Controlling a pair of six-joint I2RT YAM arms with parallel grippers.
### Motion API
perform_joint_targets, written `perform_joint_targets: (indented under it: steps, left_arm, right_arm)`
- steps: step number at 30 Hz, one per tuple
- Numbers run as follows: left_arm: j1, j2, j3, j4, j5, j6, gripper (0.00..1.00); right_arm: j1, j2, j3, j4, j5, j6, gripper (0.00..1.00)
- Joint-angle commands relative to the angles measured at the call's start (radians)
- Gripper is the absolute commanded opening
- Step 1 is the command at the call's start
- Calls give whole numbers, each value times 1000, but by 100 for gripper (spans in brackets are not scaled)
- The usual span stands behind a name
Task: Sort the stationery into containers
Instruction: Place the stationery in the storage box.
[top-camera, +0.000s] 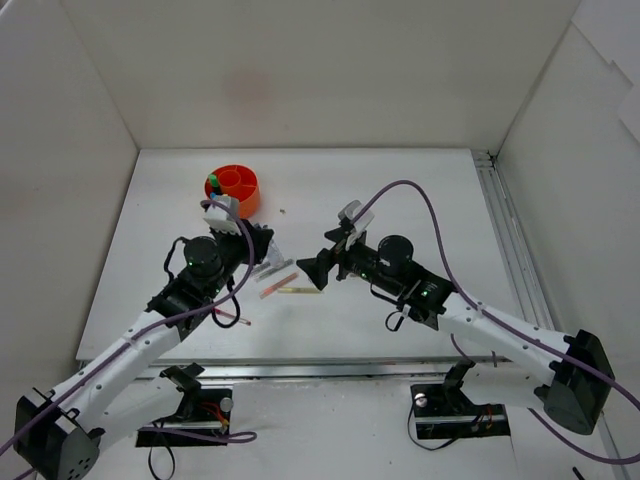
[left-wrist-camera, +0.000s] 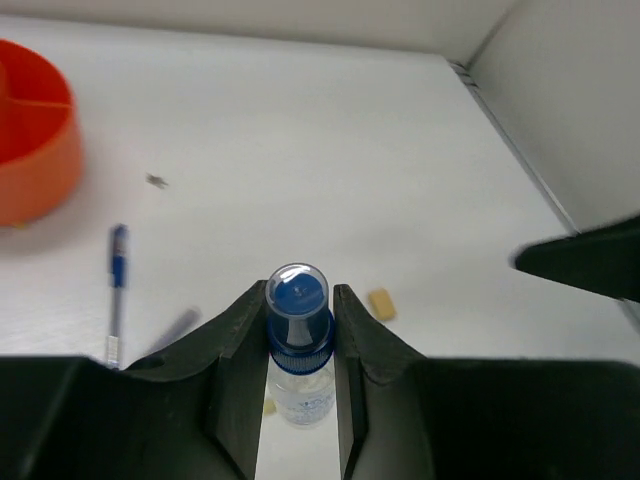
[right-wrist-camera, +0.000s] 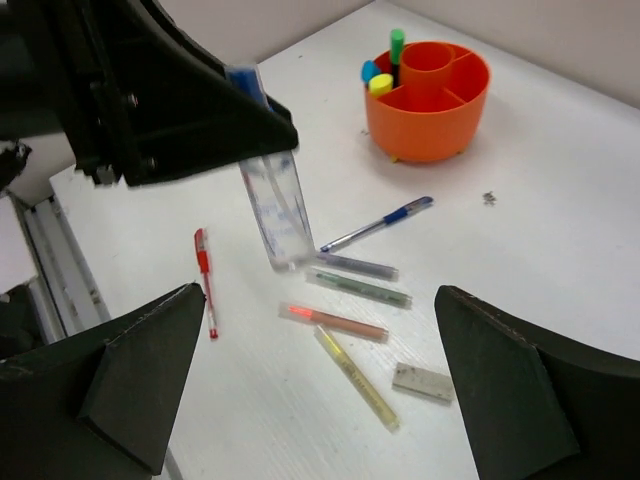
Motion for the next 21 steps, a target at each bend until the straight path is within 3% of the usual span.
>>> perform_joint_targets:
  steps: [1, 7, 12, 21]
  left_arm:
    - [93, 22, 114, 90, -54, 135, 0]
    - [307, 213, 290, 150, 145, 253, 0]
    - [389, 410, 467, 178, 205, 351, 0]
    - [536, 769, 797, 213, 360, 290, 0]
  right_arm:
    - [-16, -72, -7, 11, 119, -3, 98]
    - [-87, -131, -32, -61, 179, -2, 98]
    - [-128, -166, -39, -135, 220, -37, 98]
    - [-203, -178, -18, -273, 285, -56, 98]
